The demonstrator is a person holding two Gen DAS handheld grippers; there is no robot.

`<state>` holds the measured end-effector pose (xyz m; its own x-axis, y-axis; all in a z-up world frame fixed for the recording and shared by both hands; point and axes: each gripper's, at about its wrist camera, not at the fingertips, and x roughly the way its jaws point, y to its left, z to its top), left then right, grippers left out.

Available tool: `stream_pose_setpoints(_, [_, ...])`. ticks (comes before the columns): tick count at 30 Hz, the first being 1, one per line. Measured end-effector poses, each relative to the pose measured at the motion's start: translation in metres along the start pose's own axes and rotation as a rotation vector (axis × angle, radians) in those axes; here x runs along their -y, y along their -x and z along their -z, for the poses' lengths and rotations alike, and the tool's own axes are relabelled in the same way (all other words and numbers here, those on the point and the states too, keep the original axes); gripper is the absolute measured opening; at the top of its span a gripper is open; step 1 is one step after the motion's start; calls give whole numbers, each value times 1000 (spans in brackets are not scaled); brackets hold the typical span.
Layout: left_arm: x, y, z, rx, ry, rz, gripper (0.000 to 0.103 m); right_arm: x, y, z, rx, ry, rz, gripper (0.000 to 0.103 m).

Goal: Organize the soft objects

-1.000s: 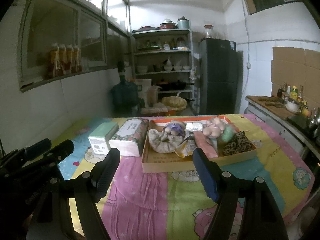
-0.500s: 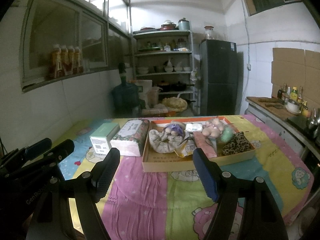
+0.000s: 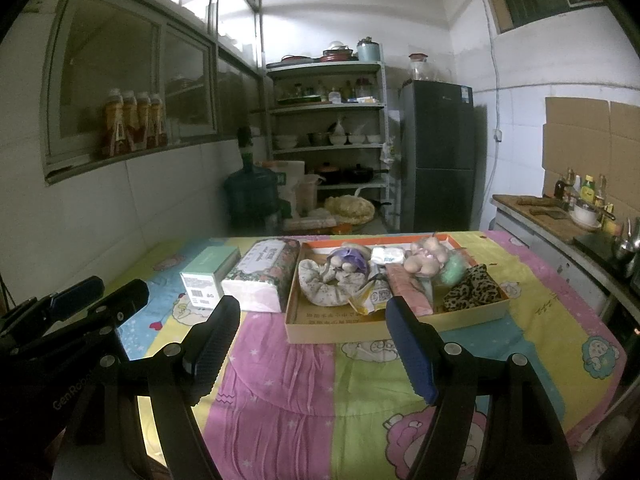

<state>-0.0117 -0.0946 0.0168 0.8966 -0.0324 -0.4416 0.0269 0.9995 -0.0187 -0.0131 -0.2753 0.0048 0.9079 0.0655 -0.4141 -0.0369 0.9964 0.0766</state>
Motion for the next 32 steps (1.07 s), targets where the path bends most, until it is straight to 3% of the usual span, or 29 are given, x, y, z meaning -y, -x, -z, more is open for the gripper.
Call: stream_pose_setpoints(32, [4, 5, -1, 11, 5, 0, 51, -2, 2, 1, -3, 1, -1, 77])
